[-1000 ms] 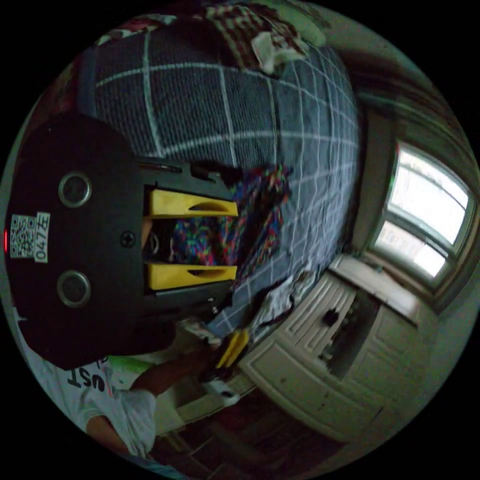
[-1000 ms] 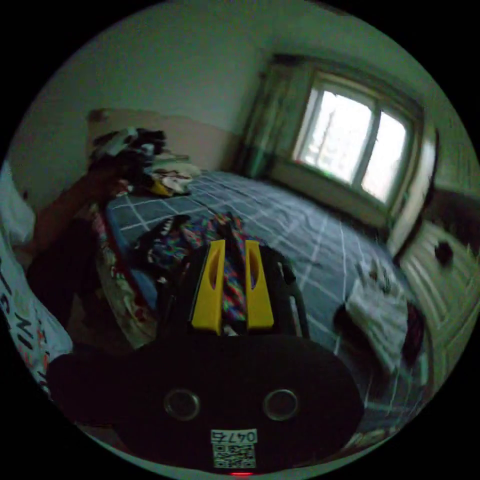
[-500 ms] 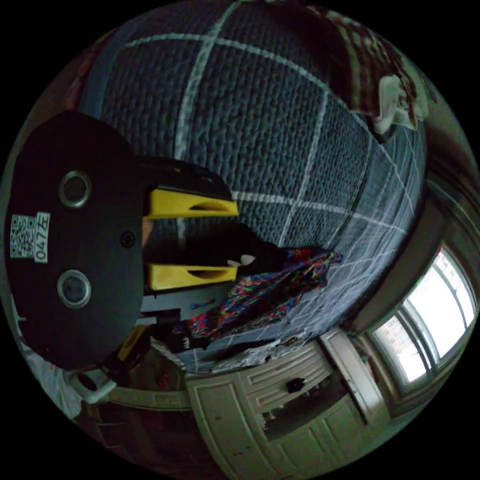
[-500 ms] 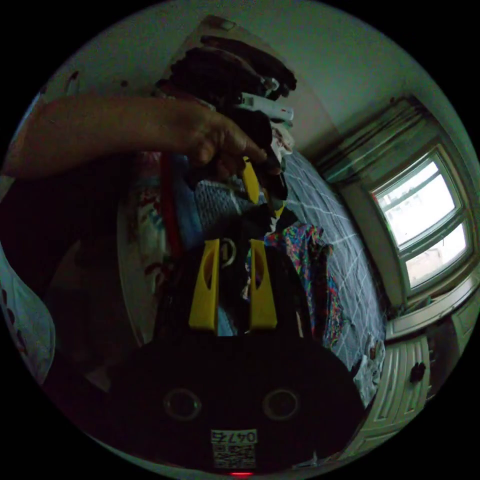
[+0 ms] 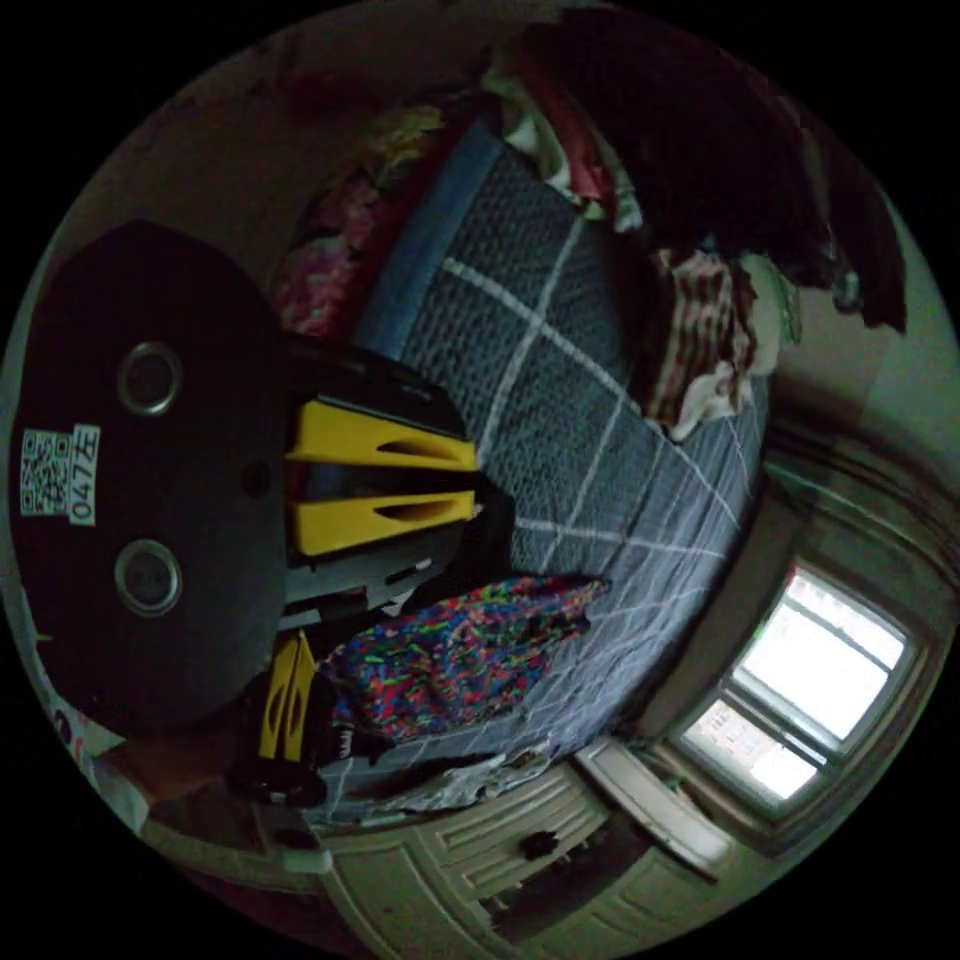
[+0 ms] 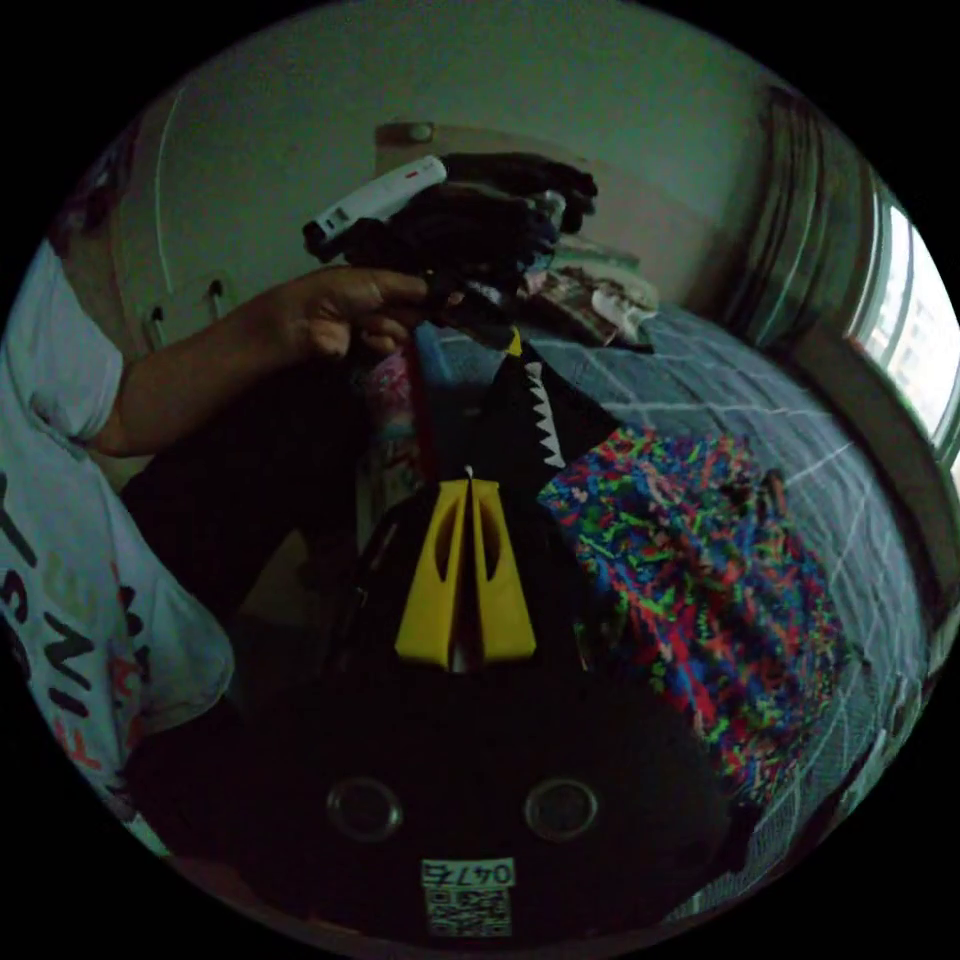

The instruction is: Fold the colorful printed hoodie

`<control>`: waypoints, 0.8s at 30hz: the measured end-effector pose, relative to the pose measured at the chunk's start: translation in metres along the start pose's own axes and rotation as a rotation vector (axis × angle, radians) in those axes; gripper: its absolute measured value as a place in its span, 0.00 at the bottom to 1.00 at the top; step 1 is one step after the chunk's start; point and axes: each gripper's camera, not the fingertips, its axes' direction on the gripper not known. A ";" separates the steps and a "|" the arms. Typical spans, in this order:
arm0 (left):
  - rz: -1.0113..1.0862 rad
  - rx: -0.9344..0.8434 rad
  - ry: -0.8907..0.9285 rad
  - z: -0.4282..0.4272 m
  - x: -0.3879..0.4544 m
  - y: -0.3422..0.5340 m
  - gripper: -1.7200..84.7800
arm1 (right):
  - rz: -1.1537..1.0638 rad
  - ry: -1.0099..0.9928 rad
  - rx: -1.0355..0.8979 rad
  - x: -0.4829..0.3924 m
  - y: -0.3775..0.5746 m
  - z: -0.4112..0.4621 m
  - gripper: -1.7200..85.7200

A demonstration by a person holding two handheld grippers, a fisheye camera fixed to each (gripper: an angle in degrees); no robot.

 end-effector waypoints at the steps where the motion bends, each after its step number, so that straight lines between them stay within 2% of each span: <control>1: -0.048 -0.014 0.016 0.005 -0.011 -0.001 0.12 | 0.003 -0.049 -0.044 0.010 0.000 0.006 0.03; 3: -0.102 0.011 0.068 0.005 -0.025 -0.003 0.16 | -0.007 -0.137 -0.061 0.024 0.000 0.010 0.04; 5: -0.138 0.121 0.084 -0.007 -0.037 -0.006 0.16 | -0.020 -0.191 -0.031 0.037 -0.001 0.004 0.06; 8: -0.037 0.184 0.168 -0.011 -0.032 -0.024 0.13 | -0.022 -0.181 0.080 0.064 0.000 -0.019 0.05; 11: 0.156 0.052 0.293 0.013 -0.004 -0.061 0.12 | 0.060 0.038 0.152 0.110 0.007 -0.051 0.04; 13: 0.265 0.019 0.267 0.028 0.017 -0.086 0.11 | 0.194 0.289 0.163 0.162 0.021 -0.078 0.03; 14: 0.307 0.024 0.214 0.037 0.029 -0.100 0.11 | 0.221 0.349 0.152 0.177 0.026 -0.083 0.03; 16: 0.345 0.024 0.187 0.046 0.045 -0.118 0.11 | 0.277 0.543 0.060 0.236 0.043 -0.099 0.04; 19: 0.377 0.087 0.263 0.058 0.060 -0.133 0.11 | 0.327 0.658 -0.104 0.313 0.068 -0.103 0.04; 21: 0.414 0.103 0.261 0.071 0.069 -0.138 0.11 | 0.352 0.668 -0.202 0.356 0.084 -0.100 0.05; 24: 0.493 0.045 0.167 0.102 0.085 -0.150 0.10 | 0.359 0.652 -0.316 0.417 0.104 -0.092 0.06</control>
